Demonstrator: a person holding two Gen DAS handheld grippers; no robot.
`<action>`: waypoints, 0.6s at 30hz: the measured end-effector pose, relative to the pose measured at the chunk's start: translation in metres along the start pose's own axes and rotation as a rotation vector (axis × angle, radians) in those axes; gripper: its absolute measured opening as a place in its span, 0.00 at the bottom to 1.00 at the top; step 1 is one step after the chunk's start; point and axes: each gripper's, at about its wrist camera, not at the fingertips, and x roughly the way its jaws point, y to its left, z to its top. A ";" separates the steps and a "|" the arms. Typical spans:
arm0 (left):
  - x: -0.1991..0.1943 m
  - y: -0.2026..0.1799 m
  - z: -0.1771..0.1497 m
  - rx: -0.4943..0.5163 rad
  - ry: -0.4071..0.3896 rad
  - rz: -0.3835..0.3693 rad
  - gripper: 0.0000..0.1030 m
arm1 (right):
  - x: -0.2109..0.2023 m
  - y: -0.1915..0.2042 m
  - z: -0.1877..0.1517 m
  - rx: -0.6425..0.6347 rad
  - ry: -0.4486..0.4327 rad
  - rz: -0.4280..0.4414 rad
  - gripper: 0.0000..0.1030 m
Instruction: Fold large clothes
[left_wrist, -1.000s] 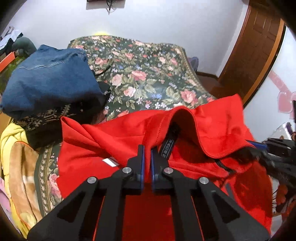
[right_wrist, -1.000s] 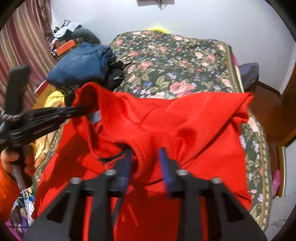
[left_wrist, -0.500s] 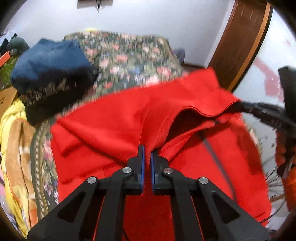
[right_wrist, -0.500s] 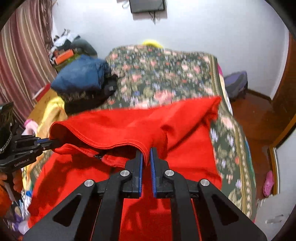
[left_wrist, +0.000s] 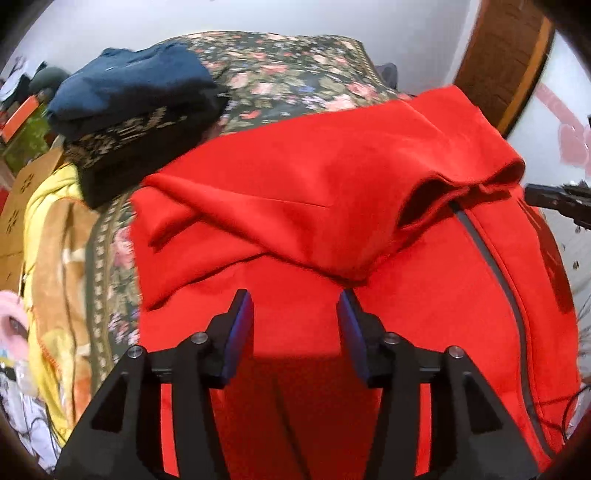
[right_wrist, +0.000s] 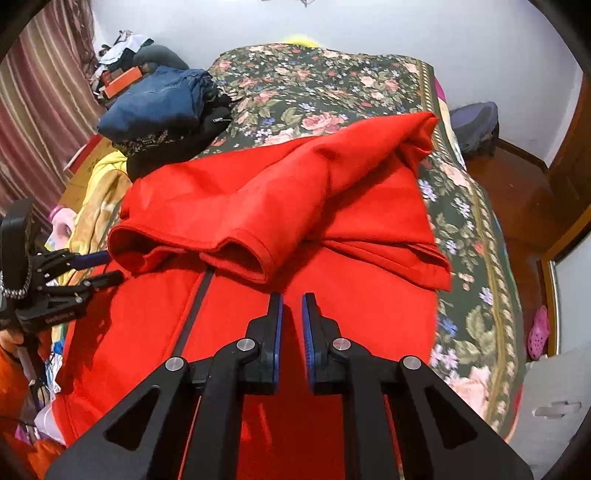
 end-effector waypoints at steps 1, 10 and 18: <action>-0.005 0.008 0.001 -0.022 -0.009 0.007 0.49 | -0.007 -0.002 0.002 -0.001 -0.023 -0.002 0.09; -0.025 0.089 0.028 -0.267 -0.117 0.150 0.64 | -0.024 -0.015 0.046 0.045 -0.183 -0.038 0.49; 0.024 0.141 0.049 -0.543 -0.067 0.043 0.64 | 0.020 -0.034 0.077 0.165 -0.127 -0.026 0.60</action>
